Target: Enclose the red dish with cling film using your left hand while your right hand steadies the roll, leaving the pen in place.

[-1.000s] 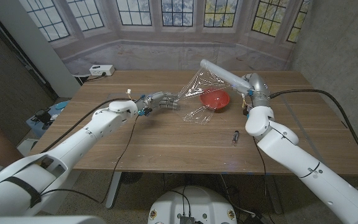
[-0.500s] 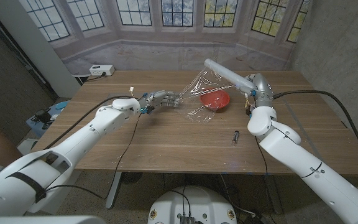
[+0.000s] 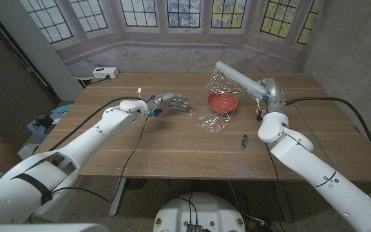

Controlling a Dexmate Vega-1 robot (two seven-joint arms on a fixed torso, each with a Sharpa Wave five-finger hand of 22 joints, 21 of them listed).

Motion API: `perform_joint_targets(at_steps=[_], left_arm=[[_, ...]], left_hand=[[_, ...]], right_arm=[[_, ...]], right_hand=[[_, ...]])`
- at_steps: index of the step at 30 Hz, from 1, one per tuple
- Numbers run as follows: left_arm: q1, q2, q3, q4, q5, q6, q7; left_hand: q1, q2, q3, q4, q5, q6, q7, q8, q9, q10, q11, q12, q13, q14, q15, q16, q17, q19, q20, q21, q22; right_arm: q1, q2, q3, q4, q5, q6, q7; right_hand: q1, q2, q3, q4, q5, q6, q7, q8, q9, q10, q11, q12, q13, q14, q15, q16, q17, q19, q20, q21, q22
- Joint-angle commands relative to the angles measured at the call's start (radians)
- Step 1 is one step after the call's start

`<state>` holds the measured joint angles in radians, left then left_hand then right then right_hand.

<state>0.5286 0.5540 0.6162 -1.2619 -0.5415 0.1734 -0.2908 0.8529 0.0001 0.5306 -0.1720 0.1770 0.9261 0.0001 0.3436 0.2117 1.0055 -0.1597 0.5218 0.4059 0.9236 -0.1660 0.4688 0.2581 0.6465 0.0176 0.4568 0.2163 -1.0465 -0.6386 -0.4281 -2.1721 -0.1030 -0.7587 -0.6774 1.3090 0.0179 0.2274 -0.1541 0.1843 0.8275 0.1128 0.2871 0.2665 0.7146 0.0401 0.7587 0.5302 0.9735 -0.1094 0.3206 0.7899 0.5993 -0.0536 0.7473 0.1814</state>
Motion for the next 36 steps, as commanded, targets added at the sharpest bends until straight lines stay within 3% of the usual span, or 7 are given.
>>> perform_joint_targets(at_steps=[1,7,9,14,18,25,36], left_arm=[[-0.004,-0.001,0.007,-0.004,0.028,0.000,-0.006],[0.019,0.009,-0.006,-0.033,0.019,0.008,0.015],[0.025,0.014,-0.010,-0.041,0.020,0.004,0.025],[0.024,0.025,-0.011,-0.044,0.037,-0.013,0.031],[0.022,0.035,-0.014,-0.047,0.052,-0.029,0.040],[0.018,0.047,-0.026,-0.048,0.073,-0.047,0.069],[-0.015,0.041,-0.014,-0.007,0.094,-0.064,0.039]], left_hand=[[0.175,0.163,0.000,0.008,-0.005,0.002,0.010,0.000,0.002,0.004,-0.008,0.008,0.005,0.008,-0.003,-0.002,0.003,-0.004,-0.001,0.005,0.004],[0.181,0.158,-0.001,0.006,-0.006,0.011,0.007,0.001,0.002,0.017,-0.016,0.015,0.013,0.017,-0.010,-0.001,0.003,-0.001,-0.006,0.012,0.005],[0.183,0.157,-0.003,0.006,-0.006,0.006,0.008,-0.003,0.002,0.008,-0.007,0.013,0.017,0.012,-0.004,-0.003,0.004,-0.010,-0.004,0.011,0.005],[0.126,0.140,-0.044,0.040,-0.004,-0.129,-0.005,-0.075,0.001,-0.184,0.052,-0.065,0.032,-0.122,0.060,-0.071,0.005,-0.111,0.042,0.000,0.002],[0.098,0.133,-0.071,0.045,-0.002,-0.174,-0.002,-0.101,0.000,-0.278,0.064,-0.104,0.037,-0.204,0.080,-0.098,0.018,-0.159,0.063,-0.008,0.000],[0.074,0.127,-0.096,0.044,0.001,-0.247,0.002,-0.134,0.000,-0.391,0.082,-0.154,0.039,-0.315,0.119,-0.141,0.026,-0.221,0.087,-0.022,-0.003],[0.056,0.121,-0.108,0.043,0.003,-0.310,0.012,-0.152,-0.001,-0.460,0.105,-0.195,0.029,-0.397,0.156,-0.183,0.016,-0.261,0.103,-0.033,-0.005]], right_arm=[[-0.026,0.004,0.012,-0.002,0.010,0.009,-0.011],[-0.020,0.001,0.006,0.006,0.014,0.018,-0.005],[-0.019,-0.002,0.003,0.006,0.013,0.020,-0.004],[-0.018,-0.007,0.000,0.005,0.015,0.026,0.002],[-0.016,-0.009,-0.003,0.006,0.013,0.028,0.003],[-0.012,-0.015,-0.002,0.010,0.015,0.034,0.011],[-0.010,-0.025,0.003,0.015,0.017,0.048,0.017]], right_hand=[[0.002,0.131,0.007,0.003,0.005,0.165,-0.154,0.004,0.003,0.135,-0.131,0.003,0.005,0.034,-0.103,-0.002,0.004,-0.002,-0.025,0.007,0.002],[0.002,0.131,0.007,0.003,0.005,0.164,-0.153,0.003,0.003,0.135,-0.131,0.003,0.007,0.034,-0.105,-0.003,0.006,-0.003,-0.025,0.009,0.002],[0.002,0.130,0.006,0.003,0.004,0.165,-0.153,0.003,0.003,0.134,-0.131,0.002,0.006,0.033,-0.104,-0.004,0.006,-0.003,-0.025,0.010,0.002],[0.001,0.131,0.006,0.004,0.005,0.165,-0.155,0.002,0.003,0.135,-0.130,0.002,0.006,0.034,-0.104,-0.005,0.006,-0.004,-0.025,0.011,0.002],[0.002,0.131,0.006,0.003,0.005,0.166,-0.157,0.001,0.003,0.135,-0.131,0.002,0.007,0.033,-0.105,-0.005,0.008,-0.005,-0.025,0.012,0.002],[0.002,0.131,0.005,0.003,0.004,0.167,-0.157,0.001,0.003,0.134,-0.131,0.001,0.008,0.035,-0.105,-0.007,0.007,-0.006,-0.026,0.014,0.002],[0.001,0.131,0.004,0.004,0.004,0.167,-0.155,-0.001,0.004,0.137,-0.133,0.000,0.007,0.037,-0.106,-0.008,0.009,-0.006,-0.027,0.018,0.002]])
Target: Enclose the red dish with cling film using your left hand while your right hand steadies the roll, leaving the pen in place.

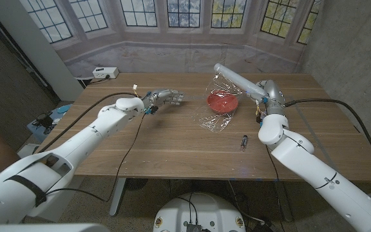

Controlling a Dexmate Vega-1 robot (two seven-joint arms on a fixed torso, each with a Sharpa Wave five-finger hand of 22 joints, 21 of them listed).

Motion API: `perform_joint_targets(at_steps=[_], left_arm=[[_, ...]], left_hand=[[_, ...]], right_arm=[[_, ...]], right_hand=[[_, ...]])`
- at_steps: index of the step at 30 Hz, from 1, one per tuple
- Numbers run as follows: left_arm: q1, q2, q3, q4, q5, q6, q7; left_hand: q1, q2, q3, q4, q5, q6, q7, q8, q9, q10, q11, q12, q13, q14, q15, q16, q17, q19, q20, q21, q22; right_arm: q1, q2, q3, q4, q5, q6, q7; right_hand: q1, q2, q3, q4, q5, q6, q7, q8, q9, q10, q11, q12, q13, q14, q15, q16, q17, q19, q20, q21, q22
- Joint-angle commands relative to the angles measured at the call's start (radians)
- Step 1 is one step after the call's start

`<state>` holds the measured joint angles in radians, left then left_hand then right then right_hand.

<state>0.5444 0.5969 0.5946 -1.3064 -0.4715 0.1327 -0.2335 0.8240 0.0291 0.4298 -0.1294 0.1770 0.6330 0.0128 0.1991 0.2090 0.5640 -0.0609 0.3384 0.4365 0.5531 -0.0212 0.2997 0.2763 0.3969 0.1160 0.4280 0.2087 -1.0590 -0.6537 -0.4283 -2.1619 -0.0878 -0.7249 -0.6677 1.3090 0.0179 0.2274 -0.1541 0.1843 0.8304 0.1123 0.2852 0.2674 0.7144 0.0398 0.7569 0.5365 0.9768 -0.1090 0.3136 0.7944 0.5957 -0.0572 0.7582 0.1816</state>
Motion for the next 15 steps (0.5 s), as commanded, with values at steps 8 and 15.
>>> perform_joint_targets(at_steps=[8,15], left_arm=[[-0.116,-0.048,0.050,0.174,0.054,-0.069,-0.118],[-0.162,-0.082,0.073,0.253,0.065,-0.091,-0.183]], left_hand=[[0.064,0.080,-0.021,-0.002,0.004,-0.083,0.004,-0.016,-0.001,-0.103,0.042,-0.064,-0.017,-0.117,0.053,-0.062,-0.022,-0.051,0.013,-0.018,-0.002],[0.055,0.077,-0.025,-0.002,0.004,-0.103,0.003,-0.016,-0.002,-0.130,0.054,-0.082,-0.025,-0.150,0.061,-0.081,-0.032,-0.068,0.018,-0.025,-0.004]], right_arm=[[0.006,-0.016,0.010,0.004,0.000,0.026,0.010],[0.021,-0.021,0.010,0.023,0.000,0.033,0.020]], right_hand=[[0.004,0.130,0.004,0.002,0.004,0.169,-0.154,0.001,0.004,0.136,-0.131,0.002,0.003,0.036,-0.107,-0.003,0.006,-0.004,-0.024,0.010,0.001],[0.002,0.130,0.004,0.003,0.005,0.167,-0.157,-0.001,0.004,0.139,-0.132,0.000,0.001,0.037,-0.106,-0.005,0.005,-0.003,-0.024,0.012,0.001]])
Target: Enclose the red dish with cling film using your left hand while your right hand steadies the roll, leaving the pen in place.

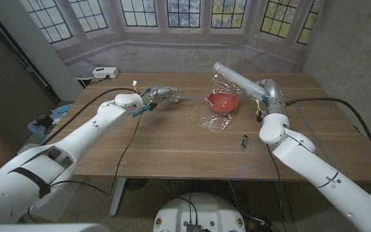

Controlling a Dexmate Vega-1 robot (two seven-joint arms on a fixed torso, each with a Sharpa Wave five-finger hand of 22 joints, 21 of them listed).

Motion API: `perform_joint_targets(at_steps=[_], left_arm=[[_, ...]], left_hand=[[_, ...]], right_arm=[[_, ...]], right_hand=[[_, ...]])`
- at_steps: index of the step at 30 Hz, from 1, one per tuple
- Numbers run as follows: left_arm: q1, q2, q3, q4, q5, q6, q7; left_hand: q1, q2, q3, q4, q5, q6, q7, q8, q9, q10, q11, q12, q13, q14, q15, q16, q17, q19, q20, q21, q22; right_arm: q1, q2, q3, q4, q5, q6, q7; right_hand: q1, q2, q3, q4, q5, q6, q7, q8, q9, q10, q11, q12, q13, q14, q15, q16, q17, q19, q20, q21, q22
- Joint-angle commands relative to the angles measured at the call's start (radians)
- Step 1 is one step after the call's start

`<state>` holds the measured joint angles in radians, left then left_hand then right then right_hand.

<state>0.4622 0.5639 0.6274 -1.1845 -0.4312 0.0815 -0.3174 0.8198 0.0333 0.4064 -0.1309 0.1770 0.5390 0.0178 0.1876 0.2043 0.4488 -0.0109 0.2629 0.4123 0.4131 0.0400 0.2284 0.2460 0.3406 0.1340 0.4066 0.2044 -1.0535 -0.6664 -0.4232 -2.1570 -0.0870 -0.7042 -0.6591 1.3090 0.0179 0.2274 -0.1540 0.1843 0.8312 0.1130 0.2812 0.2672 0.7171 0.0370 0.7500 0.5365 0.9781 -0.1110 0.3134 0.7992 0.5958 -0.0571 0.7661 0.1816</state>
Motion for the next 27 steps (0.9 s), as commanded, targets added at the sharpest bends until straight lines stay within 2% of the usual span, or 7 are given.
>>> perform_joint_targets(at_steps=[1,7,14,19,27], left_arm=[[-0.087,-0.054,0.044,0.146,0.026,-0.042,-0.112],[-0.131,-0.088,0.066,0.234,0.034,-0.054,-0.177],[-0.138,-0.097,0.077,0.240,0.061,-0.085,-0.175],[-0.109,-0.071,0.072,0.164,0.079,-0.098,-0.141],[-0.032,0.021,0.072,-0.043,0.178,-0.147,-0.034]], left_hand=[[0.060,0.072,-0.002,-0.003,0.005,-0.010,-0.002,-0.003,0.002,-0.019,0.006,-0.009,-0.002,-0.019,0.003,-0.014,-0.004,-0.017,0.001,-0.006,-0.001],[0.054,0.071,-0.010,-0.005,0.005,-0.044,0.006,-0.007,0.001,-0.060,0.017,-0.033,-0.014,-0.063,0.021,-0.032,-0.015,-0.047,0.003,-0.020,-0.004],[0.052,0.077,-0.013,-0.004,0.005,-0.042,0.003,-0.002,0.000,-0.062,0.014,-0.036,-0.019,-0.071,0.027,-0.032,-0.019,-0.055,0.008,-0.024,-0.006],[0.052,0.088,-0.010,-0.003,0.007,-0.026,0.003,0.006,0.000,-0.047,0.002,-0.033,-0.023,-0.064,0.026,-0.028,-0.022,-0.054,0.009,-0.025,-0.007],[0.047,0.100,-0.005,0.000,0.010,-0.005,0.000,0.014,-0.001,-0.027,-0.001,-0.028,-0.031,-0.037,0.013,-0.019,-0.028,-0.041,0.005,-0.022,-0.008]], right_arm=[[0.018,-0.008,0.005,0.020,0.000,0.014,0.013],[0.030,-0.009,0.001,0.034,0.001,0.027,0.022],[0.048,-0.007,-0.002,0.057,0.005,0.038,0.030],[0.056,-0.007,-0.001,0.068,0.006,0.041,0.031],[0.060,-0.004,0.001,0.073,0.010,0.035,0.031]], right_hand=[[0.002,0.130,0.004,0.003,0.005,0.167,-0.157,0.003,0.004,0.137,-0.130,0.007,0.000,0.035,-0.106,-0.005,0.002,-0.004,-0.024,0.005,0.001],[0.000,0.131,0.004,0.004,0.005,0.166,-0.155,0.001,0.004,0.136,-0.130,0.007,0.002,0.035,-0.107,-0.006,0.004,-0.004,-0.025,0.007,0.001],[0.000,0.131,0.004,0.004,0.005,0.165,-0.160,0.001,0.006,0.137,-0.130,0.006,0.003,0.038,-0.106,-0.008,0.002,-0.005,-0.024,0.009,0.001],[0.001,0.130,0.004,0.003,0.005,0.165,-0.157,0.000,0.006,0.137,-0.130,0.006,0.004,0.038,-0.104,-0.009,0.003,-0.006,-0.025,0.010,0.001],[-0.001,0.131,0.003,0.005,0.005,0.166,-0.157,-0.001,0.006,0.139,-0.130,0.004,0.002,0.035,-0.105,-0.010,0.007,-0.007,-0.026,0.012,0.001]])
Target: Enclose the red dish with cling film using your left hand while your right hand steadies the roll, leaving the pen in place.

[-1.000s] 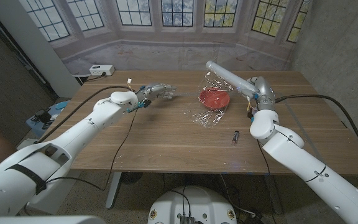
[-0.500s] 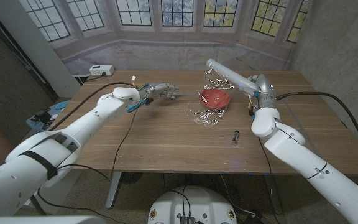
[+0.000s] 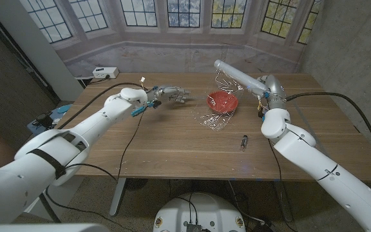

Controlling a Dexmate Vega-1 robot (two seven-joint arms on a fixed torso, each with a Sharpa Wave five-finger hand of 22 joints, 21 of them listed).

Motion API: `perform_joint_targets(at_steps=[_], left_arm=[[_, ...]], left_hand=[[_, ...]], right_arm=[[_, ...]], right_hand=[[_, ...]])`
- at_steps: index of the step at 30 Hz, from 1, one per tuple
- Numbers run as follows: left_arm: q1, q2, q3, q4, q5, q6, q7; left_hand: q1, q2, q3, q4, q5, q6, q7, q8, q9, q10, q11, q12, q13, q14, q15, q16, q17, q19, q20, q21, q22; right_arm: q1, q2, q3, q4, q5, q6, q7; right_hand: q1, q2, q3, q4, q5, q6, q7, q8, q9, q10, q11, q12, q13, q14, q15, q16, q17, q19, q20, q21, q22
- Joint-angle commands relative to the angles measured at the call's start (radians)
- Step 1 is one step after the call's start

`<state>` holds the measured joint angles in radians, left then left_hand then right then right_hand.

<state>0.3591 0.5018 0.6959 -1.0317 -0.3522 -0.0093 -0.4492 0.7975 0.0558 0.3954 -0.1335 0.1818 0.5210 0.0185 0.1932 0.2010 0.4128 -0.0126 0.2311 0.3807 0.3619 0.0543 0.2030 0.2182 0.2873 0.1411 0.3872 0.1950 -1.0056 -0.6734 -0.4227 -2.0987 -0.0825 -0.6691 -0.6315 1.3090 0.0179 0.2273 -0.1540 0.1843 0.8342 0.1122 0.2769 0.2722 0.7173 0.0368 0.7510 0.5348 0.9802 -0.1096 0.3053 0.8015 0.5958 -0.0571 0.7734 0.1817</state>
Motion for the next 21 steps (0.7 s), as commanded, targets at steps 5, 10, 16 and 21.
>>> perform_joint_targets(at_steps=[5,10,16,21], left_arm=[[0.110,0.123,0.001,-0.272,0.190,-0.128,0.183],[0.124,0.148,0.009,-0.297,0.296,-0.217,0.242],[0.121,0.162,0.022,-0.300,0.382,-0.271,0.249],[0.113,0.168,0.031,-0.297,0.429,-0.290,0.235]], left_hand=[[0.061,0.084,0.006,0.009,0.006,0.012,-0.003,0.008,0.002,0.012,-0.003,0.003,-0.003,0.017,-0.009,0.007,-0.002,0.016,-0.005,-0.001,0.001],[0.031,0.100,0.001,0.031,0.007,0.009,-0.011,0.006,0.001,0.011,-0.010,-0.001,-0.009,0.015,-0.013,0.007,-0.002,0.019,-0.009,-0.001,0.000],[-0.061,0.132,-0.010,0.102,0.010,-0.019,-0.010,-0.004,0.000,-0.016,-0.017,-0.018,-0.028,-0.020,-0.015,-0.002,-0.002,0.001,-0.005,-0.013,-0.001],[-0.136,0.134,-0.012,0.162,0.007,-0.033,-0.020,-0.005,-0.002,-0.031,-0.029,-0.026,-0.048,-0.055,-0.014,-0.011,-0.007,-0.019,-0.011,-0.026,-0.003]], right_arm=[[0.017,0.005,0.000,0.023,0.012,0.001,0.007],[0.024,0.008,0.000,0.035,0.018,0.007,0.008],[0.031,0.011,0.003,0.049,0.026,0.012,0.008],[0.034,0.016,0.008,0.062,0.036,0.020,0.005]], right_hand=[[0.001,0.130,0.003,0.003,0.005,0.164,-0.157,0.003,0.002,0.137,-0.130,0.004,0.006,0.035,-0.105,-0.004,0.003,-0.007,-0.025,0.007,0.000],[0.001,0.130,0.003,0.003,0.005,0.163,-0.158,0.003,0.003,0.137,-0.130,0.003,0.006,0.036,-0.106,-0.004,0.003,-0.008,-0.025,0.008,0.000],[0.001,0.130,0.003,0.003,0.005,0.165,-0.158,0.002,0.003,0.136,-0.133,0.002,0.007,0.037,-0.106,-0.005,0.004,-0.008,-0.025,0.009,0.000],[-0.001,0.132,0.002,0.005,0.005,0.165,-0.156,0.002,0.003,0.137,-0.133,0.002,0.007,0.037,-0.105,-0.006,0.004,-0.009,-0.025,0.010,0.000]])
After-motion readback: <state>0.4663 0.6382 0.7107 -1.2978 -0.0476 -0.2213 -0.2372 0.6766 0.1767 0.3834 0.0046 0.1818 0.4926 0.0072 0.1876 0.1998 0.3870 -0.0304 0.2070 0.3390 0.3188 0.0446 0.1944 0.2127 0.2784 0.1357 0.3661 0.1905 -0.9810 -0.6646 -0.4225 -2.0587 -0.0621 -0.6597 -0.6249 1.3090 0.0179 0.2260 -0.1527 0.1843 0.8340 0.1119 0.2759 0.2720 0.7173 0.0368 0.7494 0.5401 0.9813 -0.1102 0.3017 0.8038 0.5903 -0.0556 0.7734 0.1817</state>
